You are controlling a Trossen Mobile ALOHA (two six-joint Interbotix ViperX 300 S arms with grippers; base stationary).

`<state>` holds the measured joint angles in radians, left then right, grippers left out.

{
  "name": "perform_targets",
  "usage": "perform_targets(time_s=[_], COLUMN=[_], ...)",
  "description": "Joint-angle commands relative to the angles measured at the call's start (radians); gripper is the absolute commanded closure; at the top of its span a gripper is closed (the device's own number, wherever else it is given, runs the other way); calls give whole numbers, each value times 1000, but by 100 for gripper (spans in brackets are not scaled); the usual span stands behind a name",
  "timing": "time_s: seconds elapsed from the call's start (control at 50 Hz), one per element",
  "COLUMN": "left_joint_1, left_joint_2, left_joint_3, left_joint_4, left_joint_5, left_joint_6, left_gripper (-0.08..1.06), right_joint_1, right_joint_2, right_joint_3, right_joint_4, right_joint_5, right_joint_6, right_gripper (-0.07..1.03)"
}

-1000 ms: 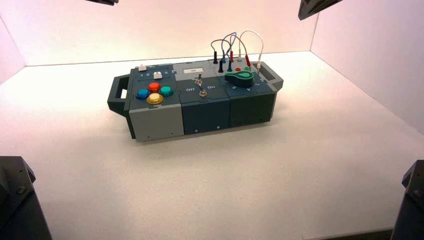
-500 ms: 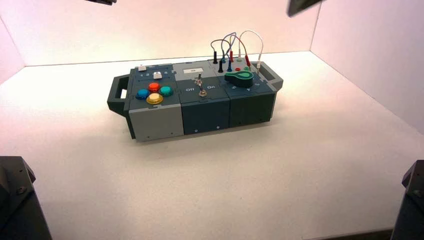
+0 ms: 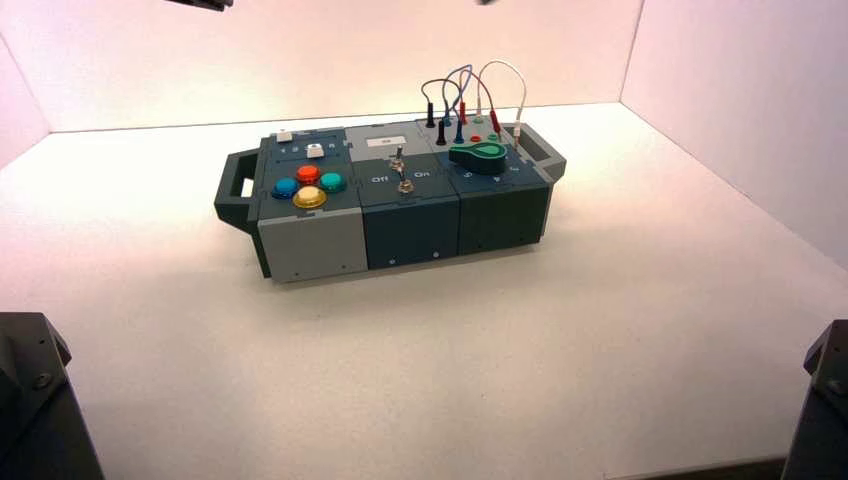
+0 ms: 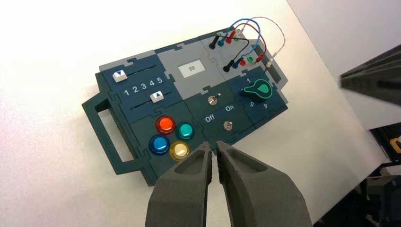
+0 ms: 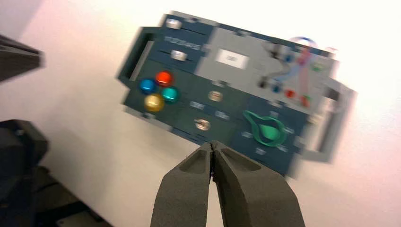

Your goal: Move the right gripper to the left.

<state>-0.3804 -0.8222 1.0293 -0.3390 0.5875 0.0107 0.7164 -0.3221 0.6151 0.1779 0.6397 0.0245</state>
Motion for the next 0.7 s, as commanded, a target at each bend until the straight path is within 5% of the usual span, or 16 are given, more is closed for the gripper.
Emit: perform_targets(time_s=[0.02,0.22,0.7], left_joint_1=[8,8,8], left_joint_2=[3,3,-11], left_joint_3=[-11,-9,41], left_joint_4=[-2,-3,-3], left_joint_5=[-3,-5,-3], left_joint_6=[-3,-3,-12], left_gripper=[90,90,90], right_joint_1=[55,130,183], right_joint_2=[31,97,160], right_joint_3=[-55,-101,-150], right_joint_4=[8,11,14], right_joint_5=[-28,-69,-74], right_joint_6=[29,67,72], right_gripper=[98,98,98])
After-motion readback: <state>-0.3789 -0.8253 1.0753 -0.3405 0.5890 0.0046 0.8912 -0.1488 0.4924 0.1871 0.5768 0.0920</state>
